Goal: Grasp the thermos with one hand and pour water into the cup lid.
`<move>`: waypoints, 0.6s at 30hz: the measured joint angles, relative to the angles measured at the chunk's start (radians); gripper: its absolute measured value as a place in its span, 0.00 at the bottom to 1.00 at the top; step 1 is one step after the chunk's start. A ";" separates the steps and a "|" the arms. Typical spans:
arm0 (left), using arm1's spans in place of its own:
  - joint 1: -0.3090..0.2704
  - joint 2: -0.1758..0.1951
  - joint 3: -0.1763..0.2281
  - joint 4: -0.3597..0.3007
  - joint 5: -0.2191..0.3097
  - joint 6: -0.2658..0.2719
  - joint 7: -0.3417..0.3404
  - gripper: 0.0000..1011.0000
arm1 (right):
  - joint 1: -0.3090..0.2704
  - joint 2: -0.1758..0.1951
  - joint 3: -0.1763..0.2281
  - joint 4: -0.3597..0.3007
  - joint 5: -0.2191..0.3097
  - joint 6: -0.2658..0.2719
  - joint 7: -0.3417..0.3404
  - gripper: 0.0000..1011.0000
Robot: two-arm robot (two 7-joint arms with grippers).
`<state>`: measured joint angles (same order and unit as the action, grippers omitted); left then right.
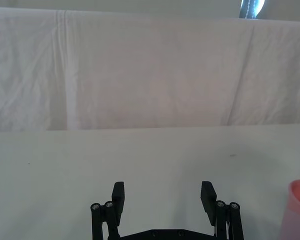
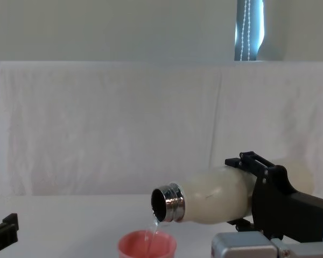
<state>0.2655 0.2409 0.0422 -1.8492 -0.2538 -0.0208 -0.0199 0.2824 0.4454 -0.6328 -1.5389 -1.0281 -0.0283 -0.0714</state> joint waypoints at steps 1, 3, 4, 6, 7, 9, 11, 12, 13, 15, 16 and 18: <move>0.000 0.000 0.000 0.000 0.000 0.000 0.000 0.99 | 0.000 0.001 0.000 -0.001 0.000 0.000 0.000 0.94; 0.000 0.000 0.000 0.000 0.000 0.000 0.000 0.99 | 0.000 0.001 0.001 -0.001 0.000 0.000 0.000 0.94; 0.000 0.000 0.000 0.000 0.000 0.000 0.000 0.99 | 0.000 0.002 0.001 -0.002 0.000 0.000 0.001 0.94; 0.000 0.000 0.000 0.000 0.000 0.000 0.000 0.99 | 0.002 0.002 0.001 -0.002 0.000 0.001 0.001 0.94; 0.000 0.000 0.000 0.000 0.000 0.000 0.000 0.99 | 0.002 0.002 0.001 -0.002 0.000 0.000 0.001 0.94; 0.000 0.000 0.000 0.000 0.000 0.000 0.000 0.99 | 0.003 0.002 0.001 -0.002 0.000 0.000 0.001 0.94; 0.000 0.000 0.000 0.000 0.000 0.000 0.000 0.99 | 0.004 0.002 0.001 -0.002 -0.001 0.000 0.001 0.94; 0.000 0.000 0.000 0.000 0.000 0.000 0.000 0.99 | 0.004 0.002 0.001 -0.002 -0.002 0.000 0.001 0.94; 0.000 0.000 0.000 0.000 0.000 0.000 0.000 0.99 | 0.004 0.002 0.001 -0.001 -0.002 0.000 0.001 0.94; 0.000 0.000 0.000 0.000 0.000 0.000 0.000 0.99 | 0.005 0.002 0.000 -0.001 -0.004 0.000 0.001 0.94; 0.000 0.000 0.000 0.000 0.000 0.000 0.000 0.99 | 0.005 0.002 0.000 -0.001 -0.004 0.000 0.001 0.94; 0.000 0.000 0.000 0.000 0.000 0.000 0.000 0.99 | 0.005 0.003 -0.001 -0.001 -0.005 0.000 0.001 0.94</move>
<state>0.2655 0.2409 0.0422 -1.8492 -0.2538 -0.0207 -0.0199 0.2876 0.4481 -0.6336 -1.5394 -1.0331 -0.0280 -0.0704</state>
